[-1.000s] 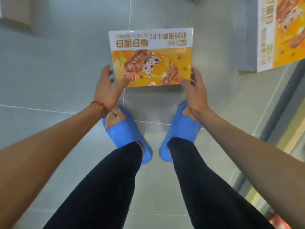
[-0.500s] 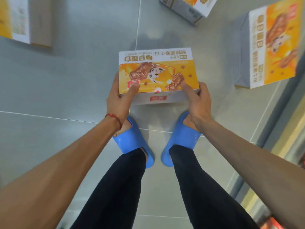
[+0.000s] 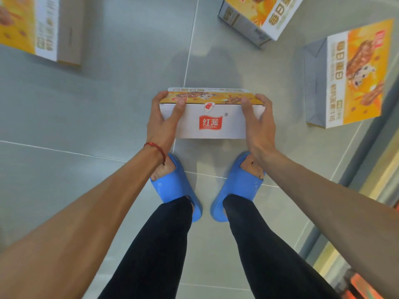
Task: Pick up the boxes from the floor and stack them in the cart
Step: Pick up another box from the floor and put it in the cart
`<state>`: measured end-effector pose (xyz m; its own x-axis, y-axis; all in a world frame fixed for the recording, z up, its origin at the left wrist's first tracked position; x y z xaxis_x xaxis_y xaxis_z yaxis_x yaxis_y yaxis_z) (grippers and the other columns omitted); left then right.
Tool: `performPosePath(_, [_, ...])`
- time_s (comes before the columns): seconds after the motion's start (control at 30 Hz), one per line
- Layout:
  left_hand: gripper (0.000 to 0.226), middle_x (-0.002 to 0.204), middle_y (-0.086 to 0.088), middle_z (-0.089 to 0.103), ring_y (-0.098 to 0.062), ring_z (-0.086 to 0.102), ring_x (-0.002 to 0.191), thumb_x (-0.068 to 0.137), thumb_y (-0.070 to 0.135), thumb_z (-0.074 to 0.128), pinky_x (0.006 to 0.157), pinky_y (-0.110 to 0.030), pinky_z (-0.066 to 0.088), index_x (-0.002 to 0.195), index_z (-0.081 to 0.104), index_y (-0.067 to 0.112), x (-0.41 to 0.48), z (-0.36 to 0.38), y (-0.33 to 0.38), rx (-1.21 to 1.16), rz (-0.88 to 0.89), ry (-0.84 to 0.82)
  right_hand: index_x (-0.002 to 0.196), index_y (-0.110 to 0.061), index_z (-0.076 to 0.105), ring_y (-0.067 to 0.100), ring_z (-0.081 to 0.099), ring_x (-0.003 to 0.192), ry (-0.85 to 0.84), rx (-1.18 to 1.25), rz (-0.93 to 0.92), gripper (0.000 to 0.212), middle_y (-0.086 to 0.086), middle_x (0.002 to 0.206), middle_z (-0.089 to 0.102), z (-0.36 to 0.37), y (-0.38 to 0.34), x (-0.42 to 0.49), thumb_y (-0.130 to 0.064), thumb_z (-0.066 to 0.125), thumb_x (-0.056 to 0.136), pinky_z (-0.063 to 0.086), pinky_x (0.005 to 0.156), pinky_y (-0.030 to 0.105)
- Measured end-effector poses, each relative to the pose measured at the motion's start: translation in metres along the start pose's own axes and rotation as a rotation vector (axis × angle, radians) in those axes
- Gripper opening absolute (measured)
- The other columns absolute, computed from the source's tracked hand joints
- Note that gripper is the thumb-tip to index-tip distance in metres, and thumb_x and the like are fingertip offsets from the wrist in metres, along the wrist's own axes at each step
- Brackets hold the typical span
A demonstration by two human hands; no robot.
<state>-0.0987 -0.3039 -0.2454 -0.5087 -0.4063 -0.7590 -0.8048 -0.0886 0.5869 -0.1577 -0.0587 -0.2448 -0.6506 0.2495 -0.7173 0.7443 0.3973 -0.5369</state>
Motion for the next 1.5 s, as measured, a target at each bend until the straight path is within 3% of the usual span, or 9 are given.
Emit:
performPosePath(0.17, [0.046, 0.112, 0.01, 0.067, -0.018, 0.066, 0.106, 0.076, 0.071, 0.063, 0.094, -0.054, 0.055, 0.115, 0.052, 0.049, -0.036, -0.035, 0.002, -0.008, -0.067, 0.022, 0.143, -0.04, 0.044, 0.011, 0.065, 0.11, -0.106, -0.107, -0.02, 0.062, -0.027, 0.107, 0.062, -0.002, -0.023, -0.047, -0.059, 0.069, 0.09, 0.053, 0.103, 0.038])
performPosePath(0.3, [0.045, 0.106, 0.01, 0.065, -0.013, 0.064, 0.094, 0.079, 0.067, 0.059, 0.09, -0.052, 0.058, 0.117, 0.054, 0.044, -0.084, -0.073, 0.023, -0.035, -0.111, 0.038, 0.142, -0.046, 0.044, 0.012, 0.065, 0.113, -0.156, -0.117, -0.024, 0.075, -0.022, 0.115, 0.066, -0.019, -0.057, -0.104, -0.071, 0.073, 0.077, 0.055, 0.102, 0.046])
performPosePath(0.43, [0.045, 0.111, 0.008, 0.066, -0.022, 0.063, 0.107, 0.074, 0.076, 0.055, 0.09, -0.054, 0.057, 0.11, 0.056, 0.049, -0.143, -0.116, 0.054, -0.026, -0.152, 0.084, 0.132, -0.051, 0.047, 0.018, 0.063, 0.114, -0.168, -0.14, -0.06, 0.069, 0.0, 0.129, 0.057, -0.038, -0.111, -0.175, -0.076, 0.071, 0.072, 0.06, 0.091, 0.053])
performPosePath(0.63, [0.058, 0.113, 0.01, 0.067, -0.02, 0.063, 0.11, 0.076, 0.08, 0.049, 0.096, -0.045, 0.054, 0.12, 0.056, 0.043, -0.239, -0.184, 0.099, -0.095, -0.143, 0.119, 0.141, -0.038, 0.039, 0.019, 0.062, 0.116, -0.246, -0.193, -0.173, 0.067, 0.005, 0.134, 0.054, -0.057, -0.2, -0.29, -0.063, 0.065, 0.084, 0.062, 0.092, 0.046])
performPosePath(0.77, [0.047, 0.113, 0.007, 0.064, -0.018, 0.064, 0.107, 0.091, 0.064, 0.052, 0.091, -0.04, 0.058, 0.127, 0.048, 0.035, -0.298, -0.22, 0.129, -0.224, -0.111, 0.109, 0.146, -0.033, 0.036, 0.013, 0.062, 0.115, -0.264, -0.202, -0.266, 0.056, -0.003, 0.131, 0.056, -0.067, -0.242, -0.358, -0.042, 0.065, 0.099, 0.062, 0.092, 0.04])
performPosePath(0.97, [0.042, 0.113, 0.005, 0.062, -0.015, 0.063, 0.102, 0.093, 0.037, 0.067, 0.08, -0.023, 0.055, 0.128, 0.045, 0.028, -0.392, -0.253, 0.159, -0.423, -0.067, 0.224, 0.149, -0.026, 0.039, -0.003, 0.059, 0.102, -0.374, -0.253, -0.322, 0.056, -0.005, 0.125, 0.057, -0.087, -0.281, -0.418, -0.038, 0.064, 0.101, 0.047, 0.07, 0.001])
performPosePath(1.17, [0.075, 0.128, 0.001, 0.059, -0.015, 0.062, 0.113, 0.078, 0.032, 0.085, 0.092, -0.027, 0.057, 0.137, 0.039, 0.03, -0.481, -0.257, 0.162, -0.495, 0.009, 0.39, 0.147, -0.035, 0.039, -0.003, 0.059, 0.109, -0.523, -0.323, -0.449, 0.061, -0.014, 0.126, 0.057, -0.114, -0.307, -0.47, -0.042, 0.071, 0.095, 0.052, 0.101, 0.027])
performPosePath(1.37, [0.091, 0.13, 0.001, 0.054, -0.013, 0.058, 0.115, 0.069, 0.029, 0.092, 0.09, -0.019, 0.054, 0.139, 0.034, 0.036, -0.584, -0.25, 0.154, -0.544, 0.094, 0.622, 0.155, -0.028, 0.032, -0.012, 0.052, 0.101, -0.756, -0.441, -0.628, 0.085, -0.016, 0.125, 0.047, -0.141, -0.321, -0.531, -0.017, 0.081, 0.088, 0.048, 0.078, 0.002])
performPosePath(1.5, [0.091, 0.122, 0.004, 0.056, -0.013, 0.059, 0.112, 0.068, 0.029, 0.092, 0.095, -0.033, 0.056, 0.137, 0.033, 0.038, -0.654, -0.239, 0.137, -0.639, 0.116, 0.75, 0.153, -0.034, 0.032, -0.003, 0.056, 0.11, -0.897, -0.536, -0.746, 0.085, -0.011, 0.132, 0.051, -0.156, -0.317, -0.579, -0.019, 0.083, 0.086, 0.054, 0.084, 0.011])
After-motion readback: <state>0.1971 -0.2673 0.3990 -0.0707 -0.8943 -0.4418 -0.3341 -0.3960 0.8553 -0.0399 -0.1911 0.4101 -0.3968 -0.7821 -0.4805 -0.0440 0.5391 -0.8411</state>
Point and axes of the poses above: each hand's wrist, its own x-axis towards the middle knuckle, its own z-axis out of the palm, y = z × x, the point moved 6 cm from there along x, towards the middle knuckle
